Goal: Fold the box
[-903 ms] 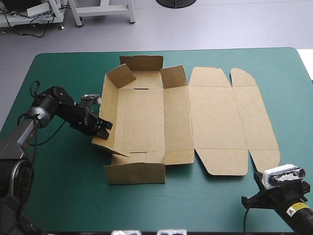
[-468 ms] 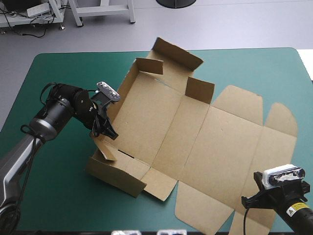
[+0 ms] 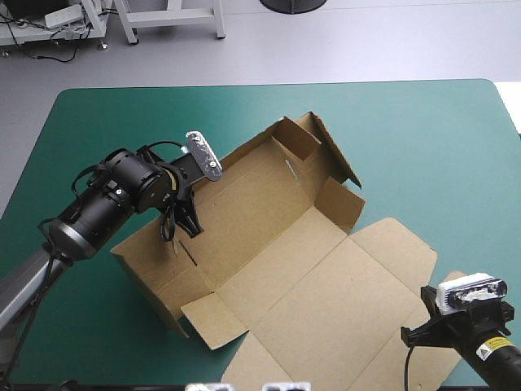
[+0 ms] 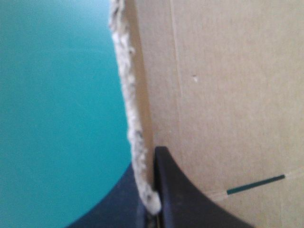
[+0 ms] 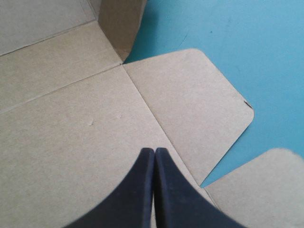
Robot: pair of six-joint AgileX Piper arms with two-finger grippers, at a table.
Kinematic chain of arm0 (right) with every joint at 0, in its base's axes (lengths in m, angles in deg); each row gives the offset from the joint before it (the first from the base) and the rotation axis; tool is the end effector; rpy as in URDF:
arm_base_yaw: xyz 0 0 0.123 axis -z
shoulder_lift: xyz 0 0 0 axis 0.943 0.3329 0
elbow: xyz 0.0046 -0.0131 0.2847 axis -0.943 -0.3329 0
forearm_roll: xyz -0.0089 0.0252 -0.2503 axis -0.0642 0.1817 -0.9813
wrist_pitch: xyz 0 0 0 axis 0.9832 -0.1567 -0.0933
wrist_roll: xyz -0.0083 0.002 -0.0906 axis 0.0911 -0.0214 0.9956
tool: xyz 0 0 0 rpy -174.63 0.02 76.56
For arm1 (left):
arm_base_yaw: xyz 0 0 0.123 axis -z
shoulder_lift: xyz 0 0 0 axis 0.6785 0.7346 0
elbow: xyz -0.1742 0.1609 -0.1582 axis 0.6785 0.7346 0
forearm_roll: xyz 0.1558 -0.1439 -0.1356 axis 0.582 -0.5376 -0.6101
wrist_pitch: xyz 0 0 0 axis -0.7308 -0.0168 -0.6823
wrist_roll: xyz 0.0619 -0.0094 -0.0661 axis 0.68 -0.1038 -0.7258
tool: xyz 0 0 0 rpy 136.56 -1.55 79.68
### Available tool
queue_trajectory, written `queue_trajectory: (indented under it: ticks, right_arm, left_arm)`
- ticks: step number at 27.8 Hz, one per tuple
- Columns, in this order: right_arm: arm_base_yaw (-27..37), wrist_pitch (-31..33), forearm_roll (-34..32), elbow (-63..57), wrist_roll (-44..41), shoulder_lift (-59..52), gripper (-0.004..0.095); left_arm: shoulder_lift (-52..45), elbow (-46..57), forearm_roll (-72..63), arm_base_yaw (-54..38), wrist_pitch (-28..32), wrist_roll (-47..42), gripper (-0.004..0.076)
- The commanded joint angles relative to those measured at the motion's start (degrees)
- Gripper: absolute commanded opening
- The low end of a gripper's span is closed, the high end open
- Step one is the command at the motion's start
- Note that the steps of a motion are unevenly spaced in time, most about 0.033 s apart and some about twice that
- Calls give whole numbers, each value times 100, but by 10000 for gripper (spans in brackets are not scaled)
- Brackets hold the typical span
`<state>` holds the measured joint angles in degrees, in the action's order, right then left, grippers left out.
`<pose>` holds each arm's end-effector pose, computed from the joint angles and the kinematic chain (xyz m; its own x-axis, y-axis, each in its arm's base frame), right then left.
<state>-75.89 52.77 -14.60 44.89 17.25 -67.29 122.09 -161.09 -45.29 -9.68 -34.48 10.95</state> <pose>0.0594 0.0211 0.2687 -0.5091 -0.0881 -0.8562 -0.2574 0.9648 0.0538 0.2520 -0.1407 0.3599 -0.4338 0.8197 -0.3740 0.7214 0.5647 0.4009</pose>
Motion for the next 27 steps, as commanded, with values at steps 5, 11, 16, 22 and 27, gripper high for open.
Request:
queue_trajectory:
  ticks: [5,11,16,22,27]
  right_arm:
    - [60,-391,74,150,41,54,-20]
    - [60,-401,74,150,41,54,-20]
    - [60,-450,36,150,41,54,-20]
    - [60,-754,-31,150,25,54,-20]
    - [60,-1021,-176,171,-264,54,-19]
  left_arm:
    - [-198,-306,1000,348,1143,107,-6]
    - [-198,-342,1479,373,1876,374,-6]
    - [-198,-342,1576,373,2363,567,-6]
    - [-198,-329,940,386,2395,1236,-6]
    - [-198,-329,370,655,2419,2158,-6]
